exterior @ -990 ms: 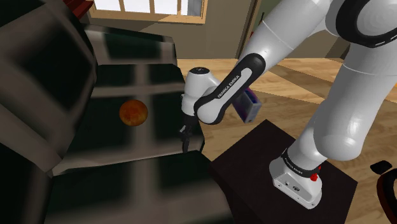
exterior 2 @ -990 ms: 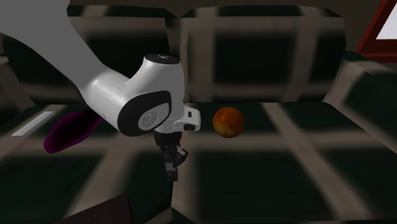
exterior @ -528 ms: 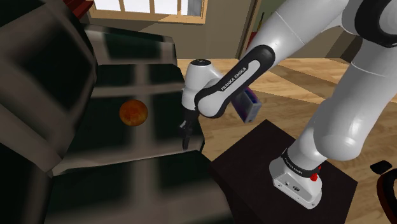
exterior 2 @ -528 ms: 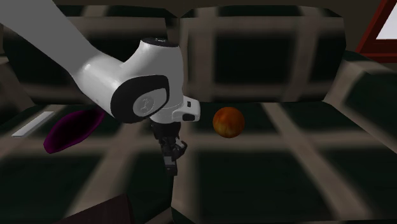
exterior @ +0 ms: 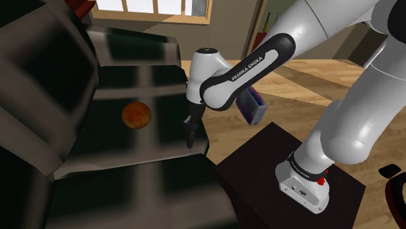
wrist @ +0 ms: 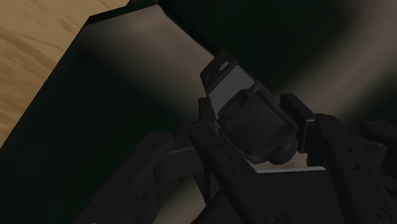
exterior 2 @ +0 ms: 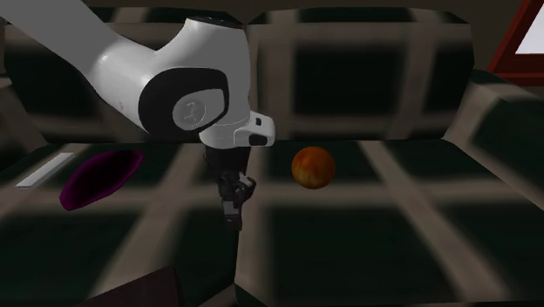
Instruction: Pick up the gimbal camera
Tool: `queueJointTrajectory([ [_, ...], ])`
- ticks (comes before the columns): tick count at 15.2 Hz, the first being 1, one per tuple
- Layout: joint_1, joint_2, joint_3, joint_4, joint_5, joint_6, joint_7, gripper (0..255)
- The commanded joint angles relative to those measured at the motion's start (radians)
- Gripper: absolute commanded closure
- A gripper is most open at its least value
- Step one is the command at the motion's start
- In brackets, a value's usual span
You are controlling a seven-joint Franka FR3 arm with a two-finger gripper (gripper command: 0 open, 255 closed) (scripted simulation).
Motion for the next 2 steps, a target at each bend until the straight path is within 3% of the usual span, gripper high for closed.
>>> queueJointTrajectory([
  [1,-0.001,-0.016,0.000,0.002,0.004,-0.018,-0.003,255],
  [2,-0.001,-0.016,0.000,0.002,0.004,-0.018,-0.003,255],
])
